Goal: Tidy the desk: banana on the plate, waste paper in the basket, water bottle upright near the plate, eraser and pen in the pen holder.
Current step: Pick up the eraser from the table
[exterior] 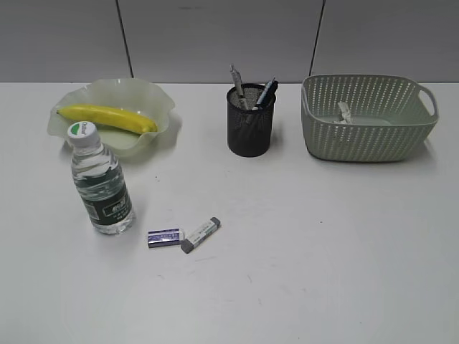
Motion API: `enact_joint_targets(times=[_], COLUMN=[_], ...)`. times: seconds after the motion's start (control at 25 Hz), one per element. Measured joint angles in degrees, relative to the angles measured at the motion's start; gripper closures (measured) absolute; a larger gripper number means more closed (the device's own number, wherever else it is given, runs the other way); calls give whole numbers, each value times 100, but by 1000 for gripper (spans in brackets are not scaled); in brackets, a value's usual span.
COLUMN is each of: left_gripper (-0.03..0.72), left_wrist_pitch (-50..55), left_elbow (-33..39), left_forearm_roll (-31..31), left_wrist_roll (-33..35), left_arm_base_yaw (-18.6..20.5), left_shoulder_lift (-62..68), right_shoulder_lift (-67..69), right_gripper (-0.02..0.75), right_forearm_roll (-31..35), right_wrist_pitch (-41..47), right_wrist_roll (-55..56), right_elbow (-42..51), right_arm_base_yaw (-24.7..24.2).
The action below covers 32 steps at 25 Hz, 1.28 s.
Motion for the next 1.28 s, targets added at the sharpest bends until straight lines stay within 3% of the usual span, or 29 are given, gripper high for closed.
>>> enact_joint_targets(times=[0.28, 0.52, 0.96, 1.28], left_gripper=[447, 447, 447, 447], left_wrist_pitch=[0, -8, -8, -8], left_elbow=[11, 11, 11, 11], left_forearm_roll=[4, 43, 103, 110], left_wrist_roll=[0, 0, -22, -22], left_arm_base_yaw=[0, 0, 0, 0], left_shoulder_lift=[-305, -573, -699, -699], right_shoulder_lift=[3068, 5988, 9474, 11185], right_gripper=[244, 244, 244, 244], right_forearm_roll=[1029, 1366, 723, 863], right_wrist_pitch=[-733, -530, -429, -435], right_wrist_roll=[-2128, -2986, -3349, -3354], right_elbow=[-850, -2575, -5217, -6253], right_arm_base_yaw=[0, 104, 1979, 2278])
